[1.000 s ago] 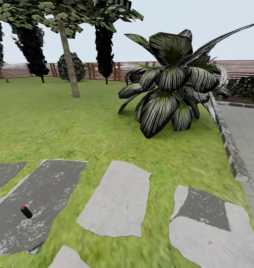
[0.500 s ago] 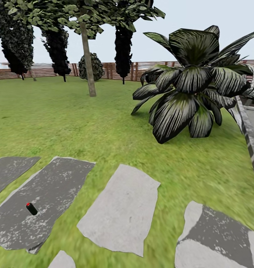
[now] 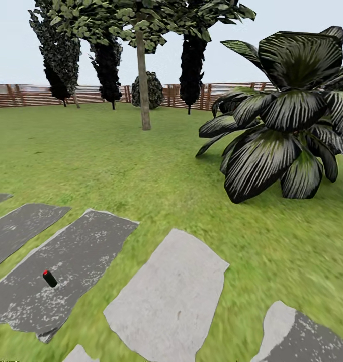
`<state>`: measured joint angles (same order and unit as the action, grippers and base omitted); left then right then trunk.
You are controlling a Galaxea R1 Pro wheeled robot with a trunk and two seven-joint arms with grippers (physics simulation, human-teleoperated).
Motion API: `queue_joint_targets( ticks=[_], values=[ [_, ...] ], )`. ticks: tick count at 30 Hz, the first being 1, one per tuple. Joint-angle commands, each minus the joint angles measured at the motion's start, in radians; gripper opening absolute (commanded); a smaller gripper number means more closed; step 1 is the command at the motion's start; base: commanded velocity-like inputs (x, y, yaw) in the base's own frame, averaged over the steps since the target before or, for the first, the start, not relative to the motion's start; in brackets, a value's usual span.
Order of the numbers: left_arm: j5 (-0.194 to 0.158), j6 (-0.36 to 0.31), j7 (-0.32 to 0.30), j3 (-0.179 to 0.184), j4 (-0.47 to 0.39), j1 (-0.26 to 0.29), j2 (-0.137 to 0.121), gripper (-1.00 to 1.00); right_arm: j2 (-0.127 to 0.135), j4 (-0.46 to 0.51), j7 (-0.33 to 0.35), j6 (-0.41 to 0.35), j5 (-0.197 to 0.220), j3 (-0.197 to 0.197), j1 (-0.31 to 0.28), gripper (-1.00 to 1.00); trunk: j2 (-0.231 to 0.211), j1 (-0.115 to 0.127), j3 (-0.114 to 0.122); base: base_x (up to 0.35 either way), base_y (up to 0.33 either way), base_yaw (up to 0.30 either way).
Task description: In the garden, pick up the pesticide atomizer on the floor and spray pesticide onto both trees until each tree trunk is fully covered.
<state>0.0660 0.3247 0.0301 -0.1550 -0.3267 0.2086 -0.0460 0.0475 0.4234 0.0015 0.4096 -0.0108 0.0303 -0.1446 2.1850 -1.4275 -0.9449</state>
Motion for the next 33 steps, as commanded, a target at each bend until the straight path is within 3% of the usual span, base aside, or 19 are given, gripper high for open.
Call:
queue_joint_targets(
  ticks=[1,33],
  values=[
    [0.000,0.000,0.000,0.000,0.000,0.000,0.000,1.00,0.000,0.000,0.000,0.000,0.000,0.000,0.000,1.00,0.000,0.000,0.000,0.256,-0.229,0.278],
    [0.000,0.000,0.000,0.000,0.000,0.000,0.000,1.00,0.000,0.000,0.000,0.000,0.000,0.000,0.000,1.00,0.000,0.000,0.000,0.234,-0.173,0.278]
  ],
)
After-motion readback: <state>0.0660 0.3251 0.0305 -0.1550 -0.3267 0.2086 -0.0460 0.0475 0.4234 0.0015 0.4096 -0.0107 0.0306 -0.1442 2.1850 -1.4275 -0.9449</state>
